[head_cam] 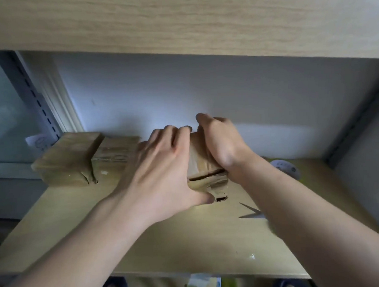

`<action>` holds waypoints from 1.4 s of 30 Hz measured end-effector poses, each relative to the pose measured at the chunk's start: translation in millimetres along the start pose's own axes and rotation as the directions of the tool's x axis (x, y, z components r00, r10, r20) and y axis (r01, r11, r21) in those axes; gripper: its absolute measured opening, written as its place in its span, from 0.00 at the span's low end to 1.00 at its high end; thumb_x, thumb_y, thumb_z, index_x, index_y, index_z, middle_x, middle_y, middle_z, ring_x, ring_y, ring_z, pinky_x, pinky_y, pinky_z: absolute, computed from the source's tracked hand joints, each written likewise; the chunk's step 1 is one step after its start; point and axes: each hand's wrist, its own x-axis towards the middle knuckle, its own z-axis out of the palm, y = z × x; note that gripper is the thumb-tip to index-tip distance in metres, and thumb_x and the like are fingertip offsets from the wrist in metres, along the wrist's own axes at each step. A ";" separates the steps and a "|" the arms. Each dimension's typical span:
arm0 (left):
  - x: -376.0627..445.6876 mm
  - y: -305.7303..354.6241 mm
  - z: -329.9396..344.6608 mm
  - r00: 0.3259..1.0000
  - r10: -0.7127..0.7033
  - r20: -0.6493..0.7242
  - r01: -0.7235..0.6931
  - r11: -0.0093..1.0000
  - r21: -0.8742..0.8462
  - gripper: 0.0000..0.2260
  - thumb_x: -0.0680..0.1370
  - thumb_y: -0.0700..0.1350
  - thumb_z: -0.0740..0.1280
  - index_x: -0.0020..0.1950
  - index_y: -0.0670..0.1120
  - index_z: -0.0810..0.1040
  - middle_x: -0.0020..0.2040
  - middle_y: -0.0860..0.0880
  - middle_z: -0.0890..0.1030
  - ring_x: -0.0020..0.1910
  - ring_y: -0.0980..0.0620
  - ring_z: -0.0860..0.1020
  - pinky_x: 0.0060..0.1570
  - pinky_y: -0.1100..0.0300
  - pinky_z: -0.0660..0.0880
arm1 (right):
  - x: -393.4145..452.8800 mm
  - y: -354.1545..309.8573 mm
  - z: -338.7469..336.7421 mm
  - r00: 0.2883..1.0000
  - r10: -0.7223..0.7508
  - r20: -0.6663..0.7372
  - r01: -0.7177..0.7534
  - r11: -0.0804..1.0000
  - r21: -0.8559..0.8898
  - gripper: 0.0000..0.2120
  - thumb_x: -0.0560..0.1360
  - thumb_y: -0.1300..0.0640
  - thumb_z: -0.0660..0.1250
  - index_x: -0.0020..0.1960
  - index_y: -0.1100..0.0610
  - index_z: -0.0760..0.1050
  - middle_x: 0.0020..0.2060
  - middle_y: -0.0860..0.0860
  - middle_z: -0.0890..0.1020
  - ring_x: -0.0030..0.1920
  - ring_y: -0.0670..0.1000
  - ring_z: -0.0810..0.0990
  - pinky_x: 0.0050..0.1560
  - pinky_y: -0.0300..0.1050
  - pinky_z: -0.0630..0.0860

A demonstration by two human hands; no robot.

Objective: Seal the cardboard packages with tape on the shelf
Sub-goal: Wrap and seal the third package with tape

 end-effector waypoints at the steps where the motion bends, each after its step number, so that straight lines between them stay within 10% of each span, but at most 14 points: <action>1: 1.4 0.9 0.5 1.000 -0.010 -0.004 0.011 1.000 0.010 0.48 0.54 0.76 0.69 0.67 0.52 0.64 0.58 0.53 0.73 0.60 0.48 0.72 0.58 0.47 0.75 | -0.9 -1.0 2.9 1.000 -0.017 0.001 0.017 1.000 -0.013 0.19 0.81 0.50 0.57 0.32 0.53 0.65 0.30 0.50 0.69 0.35 0.56 0.68 0.44 0.49 0.65; 9: -0.2 -18.6 8.6 0.999 -0.012 -0.035 0.004 0.978 -0.210 0.35 0.59 0.68 0.78 0.57 0.57 0.66 0.50 0.57 0.72 0.53 0.51 0.70 0.49 0.54 0.69 | -1.1 30.2 20.7 0.978 -0.180 -0.106 0.192 0.975 0.114 0.24 0.85 0.47 0.51 0.34 0.54 0.70 0.29 0.44 0.75 0.37 0.52 0.73 0.47 0.51 0.72; 13: -6.3 -29.8 8.3 0.998 -0.037 -0.046 0.024 0.963 -0.268 0.35 0.60 0.65 0.81 0.58 0.57 0.68 0.52 0.58 0.73 0.53 0.53 0.71 0.49 0.55 0.69 | 4.1 60.2 24.5 0.880 -0.429 -0.202 0.402 0.901 -0.163 0.24 0.85 0.51 0.48 0.38 0.57 0.73 0.31 0.49 0.78 0.37 0.54 0.76 0.43 0.51 0.69; 17: -12.2 -30.3 8.7 0.998 -0.047 -0.052 0.030 0.957 -0.289 0.36 0.60 0.66 0.80 0.61 0.58 0.69 0.55 0.58 0.75 0.57 0.54 0.71 0.54 0.53 0.72 | 8.2 85.1 12.1 0.920 -0.372 -0.121 0.314 0.887 -0.338 0.23 0.86 0.51 0.47 0.41 0.58 0.72 0.34 0.53 0.79 0.40 0.61 0.77 0.42 0.54 0.70; 31: -0.6 4.4 38.1 0.972 0.032 -0.233 -0.062 0.991 -0.121 0.38 0.59 0.70 0.74 0.64 0.53 0.72 0.50 0.53 0.72 0.51 0.47 0.70 0.50 0.49 0.73 | 11.4 53.1 7.4 0.881 -0.435 -0.185 0.467 0.862 0.197 0.28 0.83 0.48 0.50 0.29 0.49 0.77 0.27 0.44 0.79 0.34 0.48 0.76 0.43 0.48 0.72; 37: -3.3 0.4 37.7 0.975 -0.004 -0.224 -0.038 0.983 -0.180 0.38 0.59 0.66 0.78 0.64 0.56 0.70 0.54 0.54 0.73 0.56 0.47 0.71 0.56 0.49 0.73 | 15.9 84.3 -2.4 0.781 -0.575 -0.243 0.503 0.810 -0.302 0.26 0.85 0.49 0.46 0.38 0.56 0.75 0.31 0.48 0.79 0.35 0.54 0.77 0.41 0.51 0.71; 39: -1.3 -5.0 34.4 0.975 -0.078 -0.209 0.020 0.964 -0.266 0.37 0.60 0.65 0.80 0.63 0.56 0.70 0.56 0.55 0.75 0.58 0.49 0.73 0.57 0.50 0.73 | 20.3 96.6 -12.5 0.811 -0.556 -0.182 0.445 0.788 -0.425 0.24 0.85 0.46 0.47 0.44 0.57 0.75 0.36 0.51 0.81 0.39 0.58 0.78 0.42 0.54 0.74; 42: 2.2 -19.0 29.3 0.950 -0.251 -0.184 0.112 0.827 -0.551 0.31 0.61 0.62 0.82 0.58 0.57 0.74 0.54 0.60 0.80 0.56 0.57 0.78 0.55 0.53 0.77 | 32.9 109.8 -40.1 0.953 -0.252 -0.166 0.239 0.966 -0.094 0.26 0.80 0.34 0.48 0.53 0.50 0.78 0.53 0.49 0.83 0.56 0.54 0.81 0.60 0.53 0.76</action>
